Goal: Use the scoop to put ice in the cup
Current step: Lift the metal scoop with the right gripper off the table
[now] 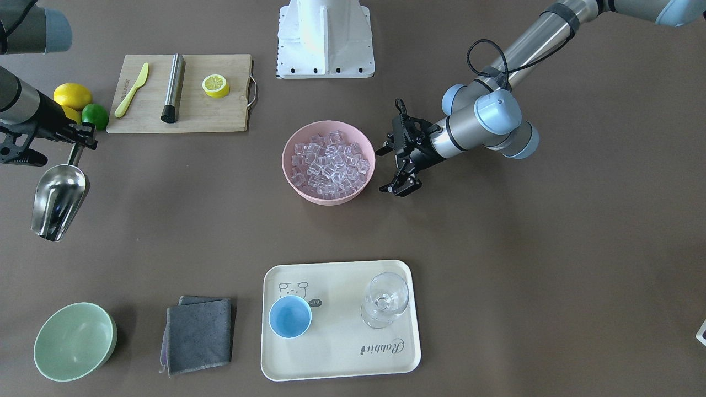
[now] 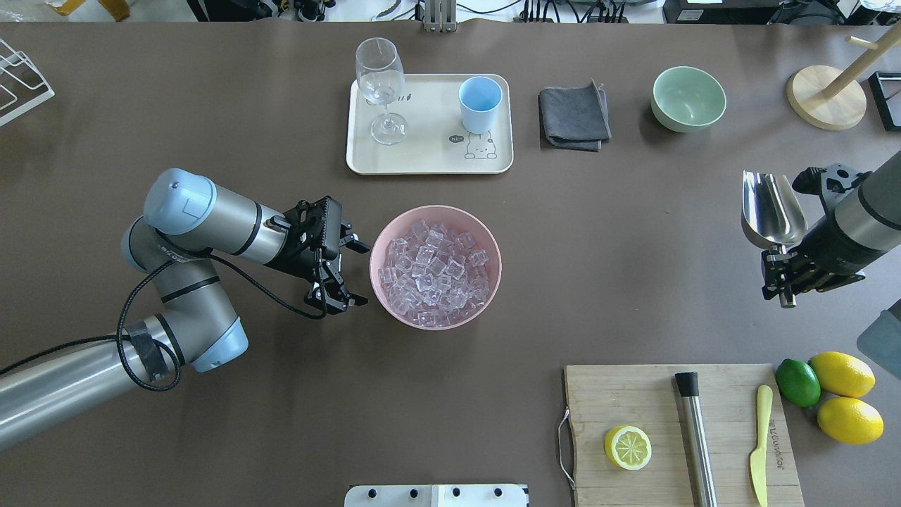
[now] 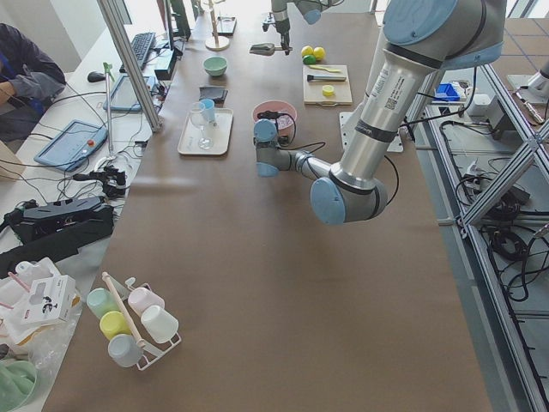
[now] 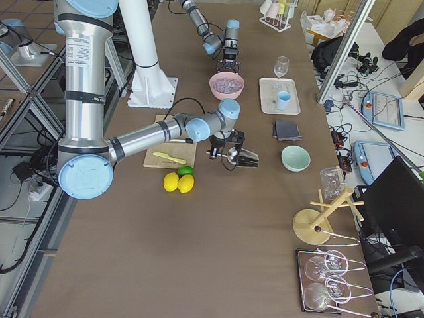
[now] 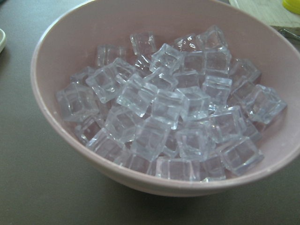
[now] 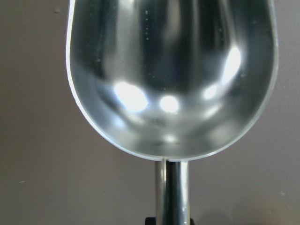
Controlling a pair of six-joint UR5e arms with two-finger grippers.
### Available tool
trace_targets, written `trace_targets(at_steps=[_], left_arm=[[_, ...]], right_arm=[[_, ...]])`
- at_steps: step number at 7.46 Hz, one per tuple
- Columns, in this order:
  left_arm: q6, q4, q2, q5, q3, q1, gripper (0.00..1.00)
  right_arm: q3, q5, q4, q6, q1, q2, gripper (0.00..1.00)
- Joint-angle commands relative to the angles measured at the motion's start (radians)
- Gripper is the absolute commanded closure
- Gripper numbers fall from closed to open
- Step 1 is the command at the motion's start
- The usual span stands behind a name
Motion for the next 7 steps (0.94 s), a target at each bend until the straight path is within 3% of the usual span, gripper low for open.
trace_targets(at_steps=[1,3,7], left_arm=[[-0.003,0.000,-0.009,-0.005,0.006,0.001,0.02],[0.000,0.000,-0.008,-0.005,0.006,0.001,0.02],[0.000,-0.003,-0.013,-0.005,0.006,0.006,0.02]], right_arm=[[0.169,-0.105,-0.280,-0.162,0.015,0.158,1.00],[0.159,-0.214,-0.331,-0.456,0.007,0.217,1.00],[0.190,-0.317,-0.392,-1.082,0.002,0.225,1.00]])
